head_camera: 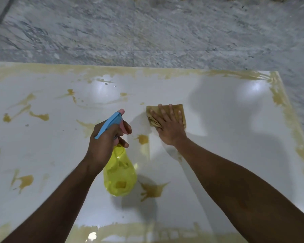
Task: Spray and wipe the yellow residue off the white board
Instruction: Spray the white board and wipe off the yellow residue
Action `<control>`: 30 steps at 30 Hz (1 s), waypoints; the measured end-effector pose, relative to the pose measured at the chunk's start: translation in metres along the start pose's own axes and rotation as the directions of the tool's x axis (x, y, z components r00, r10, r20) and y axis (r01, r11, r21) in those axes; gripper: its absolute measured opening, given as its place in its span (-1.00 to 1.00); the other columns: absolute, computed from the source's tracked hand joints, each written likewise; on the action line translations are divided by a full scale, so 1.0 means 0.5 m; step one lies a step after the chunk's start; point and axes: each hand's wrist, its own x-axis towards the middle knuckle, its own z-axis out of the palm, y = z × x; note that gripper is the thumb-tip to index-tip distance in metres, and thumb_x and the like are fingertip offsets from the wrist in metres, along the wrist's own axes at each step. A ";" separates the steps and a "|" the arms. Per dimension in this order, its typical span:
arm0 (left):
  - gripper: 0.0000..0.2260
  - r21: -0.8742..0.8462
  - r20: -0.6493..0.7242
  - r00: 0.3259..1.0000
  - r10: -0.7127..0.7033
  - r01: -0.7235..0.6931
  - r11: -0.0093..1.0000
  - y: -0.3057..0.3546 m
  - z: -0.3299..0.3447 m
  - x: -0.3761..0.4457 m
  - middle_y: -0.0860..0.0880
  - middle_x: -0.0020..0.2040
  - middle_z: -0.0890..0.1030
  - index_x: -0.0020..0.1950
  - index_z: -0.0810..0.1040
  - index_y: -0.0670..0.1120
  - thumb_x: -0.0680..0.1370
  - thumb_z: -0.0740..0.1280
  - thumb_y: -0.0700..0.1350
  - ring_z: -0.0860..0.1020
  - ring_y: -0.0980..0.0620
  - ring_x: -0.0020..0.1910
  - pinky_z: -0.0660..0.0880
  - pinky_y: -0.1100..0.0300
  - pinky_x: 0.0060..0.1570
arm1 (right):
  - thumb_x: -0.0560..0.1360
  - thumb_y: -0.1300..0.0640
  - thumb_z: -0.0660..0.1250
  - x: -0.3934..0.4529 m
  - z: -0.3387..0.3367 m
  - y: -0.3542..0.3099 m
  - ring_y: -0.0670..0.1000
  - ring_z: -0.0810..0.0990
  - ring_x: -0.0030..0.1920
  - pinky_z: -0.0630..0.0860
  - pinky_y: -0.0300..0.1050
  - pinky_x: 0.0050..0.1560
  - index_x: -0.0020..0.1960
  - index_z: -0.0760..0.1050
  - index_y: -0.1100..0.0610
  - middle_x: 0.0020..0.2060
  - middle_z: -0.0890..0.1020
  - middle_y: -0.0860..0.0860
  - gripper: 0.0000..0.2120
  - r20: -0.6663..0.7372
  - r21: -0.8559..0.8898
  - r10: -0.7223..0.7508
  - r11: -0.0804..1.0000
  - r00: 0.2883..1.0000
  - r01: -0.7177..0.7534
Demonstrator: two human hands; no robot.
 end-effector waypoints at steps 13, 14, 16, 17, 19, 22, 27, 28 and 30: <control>-0.73 0.038 0.132 0.990 -0.053 0.048 0.998 -0.053 -0.065 -0.221 -0.19 -0.04 0.66 -0.17 0.57 -0.30 0.52 0.09 -0.44 0.62 0.03 -0.26 0.57 0.21 -0.42 | 0.58 -0.16 0.06 -0.384 0.126 -0.091 0.20 -0.24 0.66 -0.13 0.40 0.57 0.65 -0.06 -0.24 0.68 -0.11 -0.07 -0.33 -0.037 0.006 -0.043 0.999 0.998 0.044; -0.73 0.041 0.136 0.989 -0.053 0.048 0.998 -0.057 -0.069 -0.244 -0.17 -0.04 0.66 -0.17 0.58 -0.31 0.52 0.09 -0.44 0.61 0.03 -0.27 0.57 0.20 -0.42 | 0.57 -0.16 0.06 -0.414 0.135 -0.101 0.20 -0.24 0.66 -0.13 0.40 0.57 0.65 -0.07 -0.25 0.68 -0.12 -0.07 -0.32 -0.033 0.006 -0.042 0.999 0.999 0.043; -0.75 0.047 0.147 0.988 -0.055 0.049 0.998 -0.065 -0.073 -0.269 -0.15 -0.05 0.66 -0.17 0.57 -0.34 0.52 0.10 -0.43 0.60 0.00 -0.25 0.58 0.20 -0.41 | 0.58 -0.14 0.10 -0.459 0.151 -0.119 0.19 -0.25 0.66 -0.14 0.38 0.57 0.64 -0.10 -0.27 0.68 -0.13 -0.10 -0.31 -0.038 0.007 -0.037 0.999 0.999 0.037; -0.78 0.051 0.153 0.987 -0.053 0.046 0.998 -0.069 -0.076 -0.283 -0.15 -0.07 0.66 -0.17 0.56 -0.34 0.51 0.12 -0.41 0.61 -0.01 -0.23 0.59 0.19 -0.40 | 0.59 -0.14 0.13 -0.481 0.158 -0.127 0.18 -0.25 0.66 -0.15 0.36 0.58 0.64 -0.10 -0.28 0.68 -0.12 -0.11 -0.31 -0.043 0.006 -0.042 0.999 0.998 0.042; -0.80 0.051 0.165 0.985 -0.051 0.043 0.998 -0.071 -0.082 -0.316 -0.13 -0.11 0.65 -0.13 0.58 -0.33 0.43 0.17 -0.32 0.60 0.02 -0.27 0.59 0.18 -0.39 | 0.61 -0.17 0.14 -0.529 0.171 -0.137 0.17 -0.25 0.66 -0.17 0.33 0.57 0.64 -0.09 -0.29 0.68 -0.11 -0.12 -0.33 -0.045 0.000 -0.076 0.997 0.996 0.076; -0.78 0.051 0.181 0.983 -0.042 0.033 0.998 -0.075 -0.090 -0.355 -0.18 -0.15 0.63 -0.14 0.60 -0.26 0.42 0.16 -0.31 0.57 0.01 -0.32 0.58 0.19 -0.40 | 0.61 -0.20 0.08 -0.586 0.174 -0.136 0.17 -0.21 0.66 -0.14 0.33 0.58 0.64 -0.10 -0.30 0.68 -0.10 -0.12 -0.35 -0.004 -0.015 -0.129 0.991 0.992 0.129; -0.80 0.060 0.204 0.977 -0.055 0.044 0.997 -0.087 -0.105 -0.406 -0.26 -0.06 0.64 -0.21 0.57 -0.31 0.37 0.17 -0.26 0.60 0.03 -0.28 0.56 0.18 -0.41 | 0.59 -0.13 -0.06 -0.647 0.152 -0.119 0.02 -0.31 0.64 -0.28 0.18 0.60 0.62 -0.03 -0.34 0.65 -0.13 -0.23 -0.40 0.150 0.116 -0.183 0.979 0.972 0.166; -0.80 0.058 0.209 0.976 -0.058 0.047 0.997 -0.091 -0.109 -0.413 -0.27 -0.06 0.64 -0.22 0.58 -0.27 0.36 0.18 -0.25 0.59 0.00 -0.27 0.56 0.18 -0.41 | 0.62 -0.05 -0.03 -0.652 0.122 -0.120 -0.04 -0.29 0.64 -0.25 0.16 0.62 0.62 0.05 -0.30 0.65 -0.08 -0.24 -0.43 0.158 0.197 -0.180 0.969 0.971 0.148; -0.80 0.060 0.211 0.975 -0.064 0.053 0.997 -0.094 -0.118 -0.429 -0.24 -0.08 0.64 -0.23 0.59 -0.24 0.36 0.18 -0.24 0.58 -0.02 -0.29 0.57 0.17 -0.40 | 0.70 0.08 0.06 -0.645 0.082 -0.118 -0.17 -0.12 0.61 -0.12 0.04 0.65 0.60 0.22 -0.13 0.61 0.10 -0.22 -0.52 0.176 0.409 -0.154 0.910 0.972 0.070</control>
